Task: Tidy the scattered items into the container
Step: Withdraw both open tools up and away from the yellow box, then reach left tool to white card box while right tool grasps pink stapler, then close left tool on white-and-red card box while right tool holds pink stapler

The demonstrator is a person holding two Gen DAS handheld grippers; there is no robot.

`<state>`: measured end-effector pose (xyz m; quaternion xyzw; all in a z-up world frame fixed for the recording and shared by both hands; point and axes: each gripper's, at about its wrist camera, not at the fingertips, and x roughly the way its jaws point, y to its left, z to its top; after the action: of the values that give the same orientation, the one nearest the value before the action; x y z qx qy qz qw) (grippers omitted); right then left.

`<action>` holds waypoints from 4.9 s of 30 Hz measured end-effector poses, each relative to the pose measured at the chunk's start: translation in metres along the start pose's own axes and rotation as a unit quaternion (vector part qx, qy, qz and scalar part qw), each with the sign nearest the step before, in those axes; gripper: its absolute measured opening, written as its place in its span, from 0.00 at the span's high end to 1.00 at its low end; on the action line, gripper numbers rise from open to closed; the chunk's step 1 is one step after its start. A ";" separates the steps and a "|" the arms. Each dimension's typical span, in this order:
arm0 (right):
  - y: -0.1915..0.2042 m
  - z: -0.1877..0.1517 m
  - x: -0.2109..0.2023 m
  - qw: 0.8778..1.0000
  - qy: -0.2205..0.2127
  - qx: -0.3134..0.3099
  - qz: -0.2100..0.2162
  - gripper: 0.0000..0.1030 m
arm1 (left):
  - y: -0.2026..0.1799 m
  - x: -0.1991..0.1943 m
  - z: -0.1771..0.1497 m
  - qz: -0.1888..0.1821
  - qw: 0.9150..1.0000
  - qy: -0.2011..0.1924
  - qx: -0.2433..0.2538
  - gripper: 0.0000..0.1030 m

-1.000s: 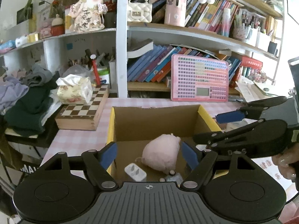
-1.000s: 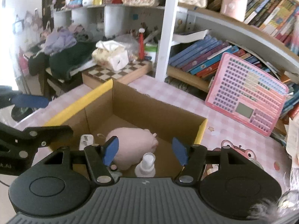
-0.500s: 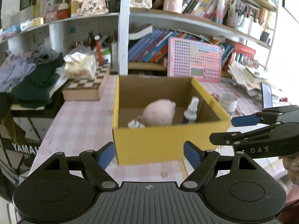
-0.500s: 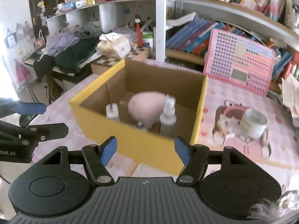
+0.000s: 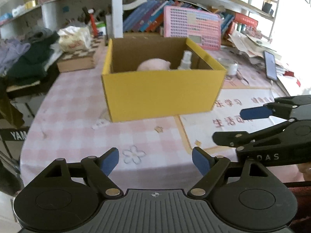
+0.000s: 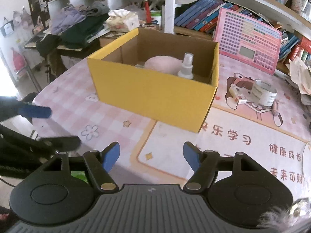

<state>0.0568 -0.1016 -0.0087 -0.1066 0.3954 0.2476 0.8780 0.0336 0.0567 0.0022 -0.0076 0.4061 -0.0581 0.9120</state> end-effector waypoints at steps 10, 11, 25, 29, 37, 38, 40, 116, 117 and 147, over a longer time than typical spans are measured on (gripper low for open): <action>-0.008 -0.021 -0.012 0.999 0.021 0.034 -0.018 0.26 | -0.017 0.000 -0.009 -0.019 1.000 0.012 0.015 0.17; -0.009 -0.024 -0.012 0.999 0.022 0.036 -0.020 0.25 | -0.019 0.000 -0.010 -0.019 1.000 0.014 0.018 0.17; -0.024 -0.041 -0.016 0.996 0.041 0.066 -0.043 0.21 | -0.038 0.014 -0.012 -0.041 0.997 0.043 0.038 0.16; -0.036 -0.046 -0.020 0.994 0.048 0.077 -0.063 0.20 | -0.051 0.023 -0.007 -0.061 0.996 0.049 0.048 0.16; -0.077 -0.056 -0.029 0.986 0.058 0.114 -0.103 0.19 | -0.090 0.048 0.012 -0.105 0.989 0.056 0.084 0.16; -0.083 -0.057 -0.030 0.985 0.059 0.118 -0.108 0.19 | -0.094 0.050 0.014 -0.108 0.989 0.057 0.088 0.16; -0.094 -0.058 -0.030 0.984 0.060 0.126 -0.114 0.19 | -0.103 0.057 0.019 -0.115 0.987 0.058 0.095 0.16; -0.391 0.045 0.153 0.991 -0.032 0.084 -0.095 0.71 | -0.208 0.308 0.202 0.106 0.991 0.057 -0.065 0.60; -0.392 0.046 0.154 0.991 -0.032 0.085 -0.095 0.71 | -0.209 0.309 0.203 0.107 0.990 0.058 -0.067 0.61; -0.355 0.004 0.069 0.990 -0.026 0.139 -0.018 0.77 | -0.237 0.227 0.167 -0.017 0.998 0.062 -0.011 0.72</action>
<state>0.2826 -0.3795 -0.0612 0.0160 0.4015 0.1767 0.8985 0.2842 -0.2094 -0.0391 -0.0203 0.4624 -0.0693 0.8837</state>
